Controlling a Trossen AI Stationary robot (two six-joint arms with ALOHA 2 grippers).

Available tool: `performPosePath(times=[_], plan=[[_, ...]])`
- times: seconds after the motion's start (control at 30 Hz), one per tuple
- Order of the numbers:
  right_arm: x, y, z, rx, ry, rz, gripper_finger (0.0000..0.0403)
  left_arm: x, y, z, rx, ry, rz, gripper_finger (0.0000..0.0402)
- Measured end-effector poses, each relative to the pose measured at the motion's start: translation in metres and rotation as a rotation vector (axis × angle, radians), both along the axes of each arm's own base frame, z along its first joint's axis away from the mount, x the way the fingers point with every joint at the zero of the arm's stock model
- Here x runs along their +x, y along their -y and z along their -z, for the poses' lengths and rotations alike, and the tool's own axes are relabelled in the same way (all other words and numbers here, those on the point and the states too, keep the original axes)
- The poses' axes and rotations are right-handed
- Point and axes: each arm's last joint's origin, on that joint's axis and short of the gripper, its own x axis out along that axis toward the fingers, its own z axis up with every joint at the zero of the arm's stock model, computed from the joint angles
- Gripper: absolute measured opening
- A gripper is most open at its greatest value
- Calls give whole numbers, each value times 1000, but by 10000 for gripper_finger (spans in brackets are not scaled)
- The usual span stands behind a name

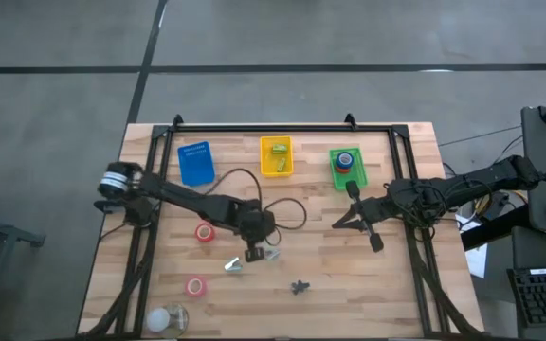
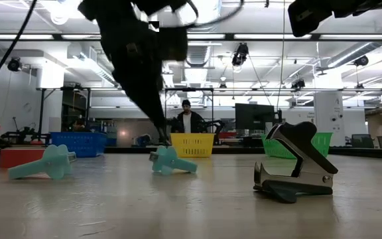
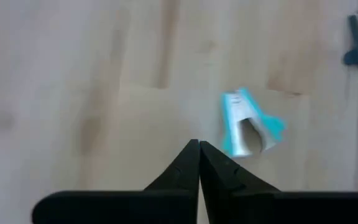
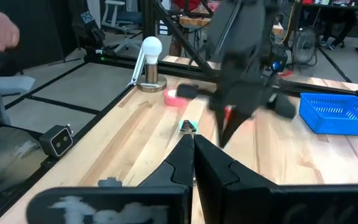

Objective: Pick and place Stapler, Stapler remover, tape
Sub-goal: Put the right light blue staple remover into the blue bin

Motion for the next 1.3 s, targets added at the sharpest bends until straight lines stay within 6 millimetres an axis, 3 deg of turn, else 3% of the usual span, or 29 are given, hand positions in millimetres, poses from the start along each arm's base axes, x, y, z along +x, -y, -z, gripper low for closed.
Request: performPosePath(times=[0.2, 0.33, 0.5, 0.67, 0.9, 1.03, 1.3], plan=[[0, 0, 0, 0, 2, 0, 8, -23, -10, -38, 90, 70, -73, 8], [0, 0, 0, 1, 5, 1, 8, -22, -9, -50, 58, 164, -81, 24], [0, 0, -1, 6, 15, 2, 8, -11, -5, -31, -53, 167, -94, 62], [0, 0, -1, 3, 17, 2, 8, 3, -1, 2, -119, 71, -174, 137], [0, 0, 1, 2, 11, 4, 8, 17, 5, 26, -212, 5, -154, 233], [0, 1, 1, -3, 13, 24, 8, 19, 10, 34, -235, -28, -132, 246], [0, 1, 2, -4, 13, 26, 8, 20, 10, 35, -217, -16, -126, 228]])
